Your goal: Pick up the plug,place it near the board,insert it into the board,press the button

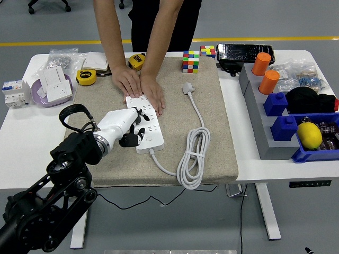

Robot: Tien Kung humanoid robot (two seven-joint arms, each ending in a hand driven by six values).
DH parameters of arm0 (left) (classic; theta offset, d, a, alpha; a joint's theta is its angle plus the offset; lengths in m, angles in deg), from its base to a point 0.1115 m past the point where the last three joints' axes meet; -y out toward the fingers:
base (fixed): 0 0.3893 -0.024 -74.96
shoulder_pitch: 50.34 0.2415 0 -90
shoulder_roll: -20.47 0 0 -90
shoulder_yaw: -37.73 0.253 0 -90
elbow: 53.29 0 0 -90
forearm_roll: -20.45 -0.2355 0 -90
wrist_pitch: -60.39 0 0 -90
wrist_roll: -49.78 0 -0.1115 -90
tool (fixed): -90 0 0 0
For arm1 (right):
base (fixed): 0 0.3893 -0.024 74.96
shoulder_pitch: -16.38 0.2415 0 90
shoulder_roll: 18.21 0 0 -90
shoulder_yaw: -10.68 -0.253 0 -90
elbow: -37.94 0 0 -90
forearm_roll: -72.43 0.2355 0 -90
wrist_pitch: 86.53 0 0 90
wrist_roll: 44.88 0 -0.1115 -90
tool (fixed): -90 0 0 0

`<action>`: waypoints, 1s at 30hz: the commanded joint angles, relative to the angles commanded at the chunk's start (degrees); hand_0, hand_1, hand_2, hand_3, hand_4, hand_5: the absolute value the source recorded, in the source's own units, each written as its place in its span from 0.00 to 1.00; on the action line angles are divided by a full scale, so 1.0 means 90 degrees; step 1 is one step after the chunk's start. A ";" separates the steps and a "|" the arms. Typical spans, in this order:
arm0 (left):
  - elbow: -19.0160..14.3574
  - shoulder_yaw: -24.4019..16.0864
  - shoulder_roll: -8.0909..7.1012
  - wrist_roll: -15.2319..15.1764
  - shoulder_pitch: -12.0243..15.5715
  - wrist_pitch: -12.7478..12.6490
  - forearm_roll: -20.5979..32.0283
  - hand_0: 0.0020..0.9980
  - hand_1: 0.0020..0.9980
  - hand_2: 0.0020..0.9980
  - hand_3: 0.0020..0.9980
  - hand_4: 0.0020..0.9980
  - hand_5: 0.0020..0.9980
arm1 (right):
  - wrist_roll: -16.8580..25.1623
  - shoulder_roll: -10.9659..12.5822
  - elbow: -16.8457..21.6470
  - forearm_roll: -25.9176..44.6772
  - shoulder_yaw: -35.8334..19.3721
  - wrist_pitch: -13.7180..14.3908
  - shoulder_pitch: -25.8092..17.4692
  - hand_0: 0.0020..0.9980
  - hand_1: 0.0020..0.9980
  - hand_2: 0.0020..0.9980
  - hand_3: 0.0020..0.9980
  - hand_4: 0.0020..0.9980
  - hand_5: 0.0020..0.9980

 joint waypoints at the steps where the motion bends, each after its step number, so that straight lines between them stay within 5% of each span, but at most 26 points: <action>1: -0.0009 -0.0063 0.0008 -0.0145 0.0046 -0.0169 0.0106 0.28 0.28 0.40 0.63 0.68 0.23 | 0.0001 -0.0001 0.0000 0.0006 0.0004 0.0001 0.0000 0.83 0.76 0.75 0.78 1.00 0.97; 4: 0.0091 -0.0365 0.0038 -0.0938 0.0257 -0.0912 0.0871 0.28 0.28 0.40 0.63 0.68 0.23 | 0.0001 -0.0009 0.0000 0.0018 0.0010 -0.0001 0.0003 0.83 0.76 0.75 0.78 1.00 0.97; 5: 0.0128 -0.0412 0.0039 -0.1083 0.0297 -0.1032 0.1012 0.90 0.95 0.93 0.88 0.96 0.46 | 0.0002 -0.0009 0.0000 0.0023 0.0012 -0.0001 0.0003 0.83 0.76 0.75 0.78 1.00 0.97; 10: 0.0394 -0.0514 0.0067 -0.2432 0.0554 -0.2043 0.2377 0.90 0.95 0.93 0.88 0.96 0.46 | -0.0004 -0.0012 0.0000 0.0023 -0.0002 -0.0001 0.0003 0.83 0.76 0.75 0.78 1.00 0.97; 11: 0.0423 -0.0503 0.0075 -0.2642 0.0587 -0.2096 0.2625 1.00 1.00 1.00 1.00 1.00 0.49 | -0.0003 -0.0013 0.0000 0.0027 -0.0002 0.0000 0.0002 0.83 0.76 0.75 0.78 1.00 0.97; 17: 0.0495 -0.0368 0.0092 -0.3385 0.0738 -0.2243 0.4280 1.00 1.00 1.00 1.00 1.00 0.48 | -0.0001 -0.0018 0.0000 0.0039 -0.0002 0.0001 0.0003 0.83 0.76 0.75 0.78 1.00 0.97; 22: 0.0552 -0.0472 0.0039 -0.3172 0.0772 -0.2118 0.5436 1.00 1.00 1.00 1.00 1.00 0.48 | -0.0002 -0.0018 0.0000 0.0027 0.0003 -0.0004 -0.0001 0.83 0.76 0.75 0.78 1.00 0.97; 23: 0.0564 -0.0525 0.0022 -0.3095 0.0773 -0.2023 0.5344 0.79 0.87 0.84 1.00 1.00 0.40 | -0.0001 -0.0018 0.0000 0.0029 0.0007 -0.0004 -0.0001 0.83 0.76 0.75 0.78 1.00 0.97; 28: 0.0542 -0.0730 -0.0119 -0.2582 0.0693 -0.1642 0.4268 0.79 0.87 0.84 1.00 1.00 0.40 | -0.0005 -0.0009 0.0000 0.0009 0.0000 -0.0006 -0.0009 0.83 0.76 0.75 0.78 1.00 0.97; 29: 0.0513 -0.0739 -0.0146 -0.2437 0.0668 -0.1534 0.3998 0.36 0.43 0.45 1.00 0.91 0.18 | -0.0006 -0.0008 0.0000 0.0009 0.0003 -0.0007 -0.0009 0.83 0.76 0.75 0.78 1.00 0.97; 30: 0.0486 -0.0751 -0.0161 -0.2305 0.0649 -0.1430 0.3759 0.36 0.43 0.45 1.00 0.91 0.18 | -0.0006 -0.0007 0.0000 0.0010 0.0006 -0.0007 -0.0007 0.83 0.76 0.75 0.78 1.00 0.97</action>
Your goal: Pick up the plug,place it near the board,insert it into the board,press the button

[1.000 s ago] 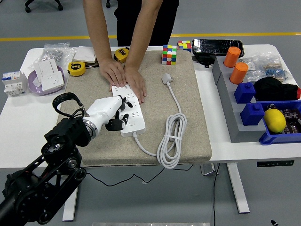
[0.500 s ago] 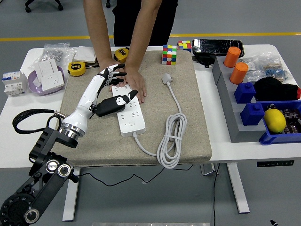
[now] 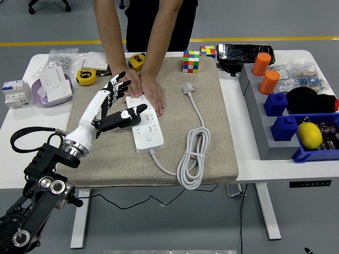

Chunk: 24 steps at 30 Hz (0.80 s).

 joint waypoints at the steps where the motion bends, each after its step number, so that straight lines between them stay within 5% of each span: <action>1: -0.0019 0.0001 -0.0011 0.0089 -0.0018 0.0075 -0.0232 0.36 0.43 0.45 1.00 0.91 0.18 | 0.0002 0.0000 0.0000 0.0004 0.0003 0.0001 0.0002 0.83 0.76 0.75 0.78 1.00 0.97; 4: -0.0065 0.0095 -0.0083 0.0352 -0.0120 0.0366 -0.1037 0.36 0.43 0.45 1.00 0.91 0.18 | 0.0001 -0.0001 0.0000 0.0013 0.0013 0.0001 0.0008 0.83 0.76 0.75 0.78 1.00 0.97; 5: -0.0064 0.0151 -0.0113 0.0433 -0.0169 0.0465 -0.1304 0.24 0.14 0.23 0.91 0.77 0.06 | 0.0001 0.0001 0.0000 0.0012 0.0014 0.0001 0.0010 0.83 0.76 0.75 0.78 1.00 0.97; 10: -0.0010 0.0347 -0.0196 0.0702 -0.0335 0.0778 -0.2100 0.24 0.14 0.23 0.91 0.77 0.06 | -0.0002 0.0007 0.0000 0.0009 0.0019 0.0001 0.0007 0.83 0.76 0.75 0.78 1.00 0.97; 11: 0.0005 0.0388 -0.0209 0.0746 -0.0360 0.0830 -0.2191 0.21 0.05 0.17 0.76 0.51 0.00 | -0.0003 0.0007 0.0000 0.0011 0.0024 0.0001 0.0004 0.83 0.76 0.75 0.78 1.00 0.97; 18: 0.0116 0.0665 -0.0318 0.1174 -0.0518 0.1354 -0.2666 0.19 0.03 0.16 0.74 0.49 0.00 | -0.0006 0.0007 0.0000 0.0006 0.0028 0.0000 -0.0009 0.83 0.76 0.75 0.78 1.00 0.97; 24: 0.0129 0.0841 -0.0293 0.1471 -0.0555 0.1510 -0.3168 0.18 0.03 0.16 0.80 0.50 0.00 | -0.0014 0.0009 0.0000 0.0029 0.0048 0.0007 0.0009 0.83 0.76 0.75 0.78 1.00 0.97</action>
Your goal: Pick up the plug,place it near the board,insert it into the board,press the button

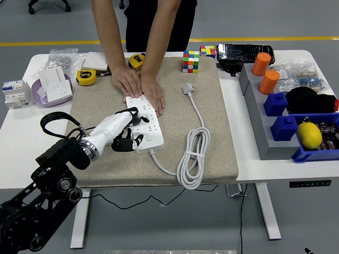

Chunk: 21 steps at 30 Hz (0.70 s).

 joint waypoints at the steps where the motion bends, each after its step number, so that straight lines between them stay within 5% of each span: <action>1: -0.0001 0.0033 0.0006 0.0047 -0.0013 0.0002 -0.0128 0.18 0.03 0.16 0.80 0.50 0.00 | 0.0000 0.0001 0.0000 0.0003 0.0001 0.0000 0.0003 0.83 0.76 0.75 0.78 1.00 0.97; 21: 0.0233 0.0184 0.0129 0.0398 -0.0094 0.0244 -0.0681 0.17 0.02 0.16 0.85 0.50 0.00 | 0.0000 -0.0001 0.0000 0.0021 0.0004 0.0003 0.0022 0.83 0.76 0.75 0.78 1.00 0.97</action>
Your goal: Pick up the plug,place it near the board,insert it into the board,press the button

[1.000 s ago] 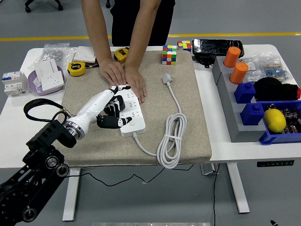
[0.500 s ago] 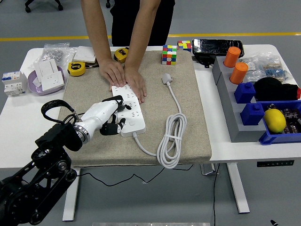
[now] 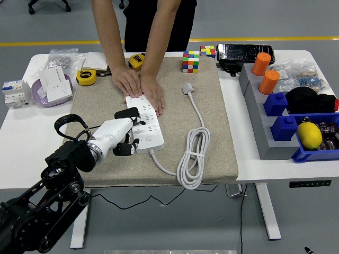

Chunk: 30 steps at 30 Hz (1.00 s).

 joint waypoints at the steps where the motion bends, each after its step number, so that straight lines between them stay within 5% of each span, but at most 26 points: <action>1: 0.0008 -0.0003 0.0001 0.0003 -0.0003 0.0008 -0.0004 0.17 0.02 0.16 0.85 0.50 0.00 | 0.0001 0.0000 0.0000 0.0001 0.0002 0.0000 0.0001 0.83 0.76 0.75 0.78 1.00 0.97; 30: 0.0203 0.0235 -0.0051 0.0069 0.0035 0.0274 0.0499 0.18 0.02 0.16 0.83 0.49 0.00 | 0.0005 -0.0002 0.0000 -0.0010 0.0018 -0.0006 -0.0022 0.83 0.76 0.75 0.78 1.00 0.97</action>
